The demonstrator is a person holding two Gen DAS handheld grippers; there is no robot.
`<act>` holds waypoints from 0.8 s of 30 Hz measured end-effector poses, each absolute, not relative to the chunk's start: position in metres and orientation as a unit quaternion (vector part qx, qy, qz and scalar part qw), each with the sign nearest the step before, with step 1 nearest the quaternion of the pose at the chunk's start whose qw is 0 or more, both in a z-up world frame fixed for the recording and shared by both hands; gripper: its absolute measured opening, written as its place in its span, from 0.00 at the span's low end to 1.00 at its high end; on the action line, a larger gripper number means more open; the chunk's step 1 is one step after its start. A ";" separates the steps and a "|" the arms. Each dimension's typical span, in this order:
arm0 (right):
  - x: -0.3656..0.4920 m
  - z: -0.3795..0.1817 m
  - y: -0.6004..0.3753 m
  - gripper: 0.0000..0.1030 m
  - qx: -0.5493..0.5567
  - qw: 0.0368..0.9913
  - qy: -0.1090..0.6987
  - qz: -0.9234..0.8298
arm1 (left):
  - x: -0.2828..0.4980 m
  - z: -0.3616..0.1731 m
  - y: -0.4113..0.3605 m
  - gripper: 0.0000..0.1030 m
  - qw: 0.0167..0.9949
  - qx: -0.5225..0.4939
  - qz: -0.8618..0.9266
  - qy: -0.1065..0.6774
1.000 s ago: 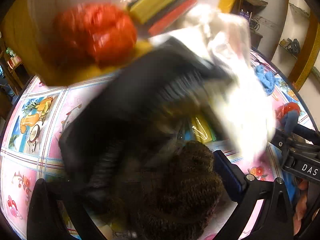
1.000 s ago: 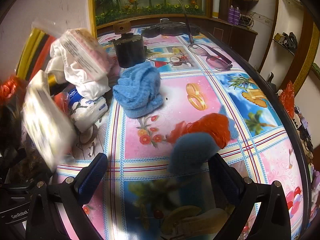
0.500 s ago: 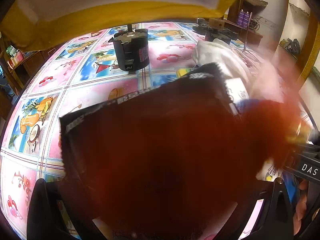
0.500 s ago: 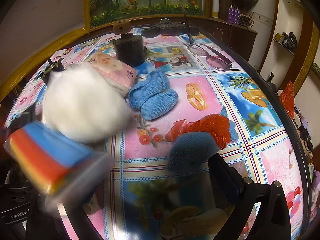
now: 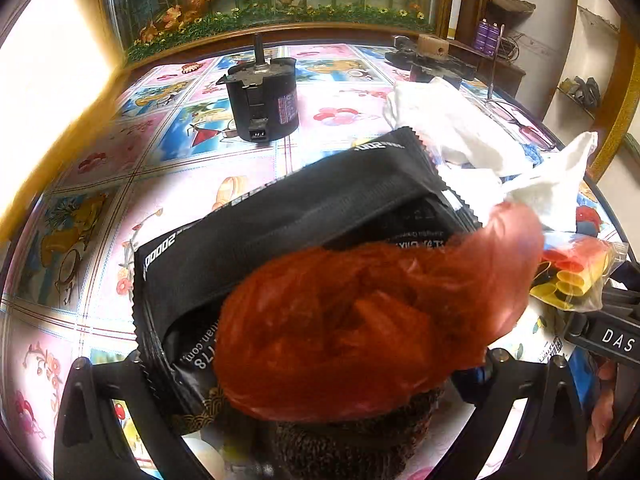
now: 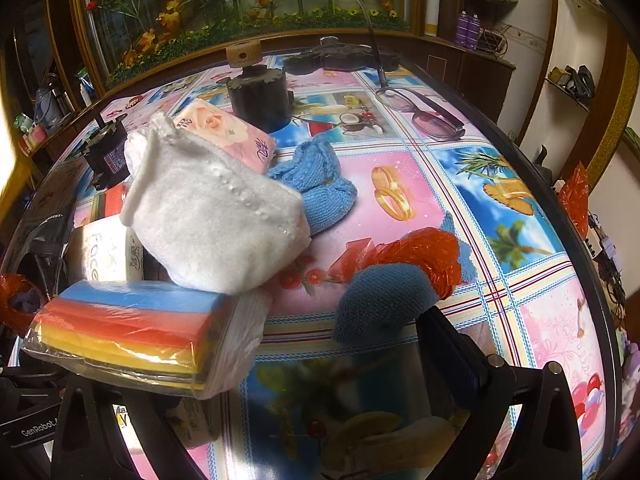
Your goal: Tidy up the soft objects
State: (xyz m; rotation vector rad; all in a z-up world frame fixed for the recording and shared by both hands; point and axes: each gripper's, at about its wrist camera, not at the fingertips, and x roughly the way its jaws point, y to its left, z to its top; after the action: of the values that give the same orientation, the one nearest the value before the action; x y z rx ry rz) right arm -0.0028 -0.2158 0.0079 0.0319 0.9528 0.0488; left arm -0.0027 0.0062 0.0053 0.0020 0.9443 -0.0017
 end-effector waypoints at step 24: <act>-0.003 0.008 -0.216 0.99 0.015 0.888 0.459 0.023 | -0.003 0.005 0.006 1.00 0.891 0.001 -0.001 0.455</act>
State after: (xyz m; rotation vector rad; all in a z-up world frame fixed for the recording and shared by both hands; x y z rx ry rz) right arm -0.0028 -0.2156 0.0079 0.0305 0.9536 0.0477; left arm -0.0028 0.0064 0.0052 0.0017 0.9440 -0.0017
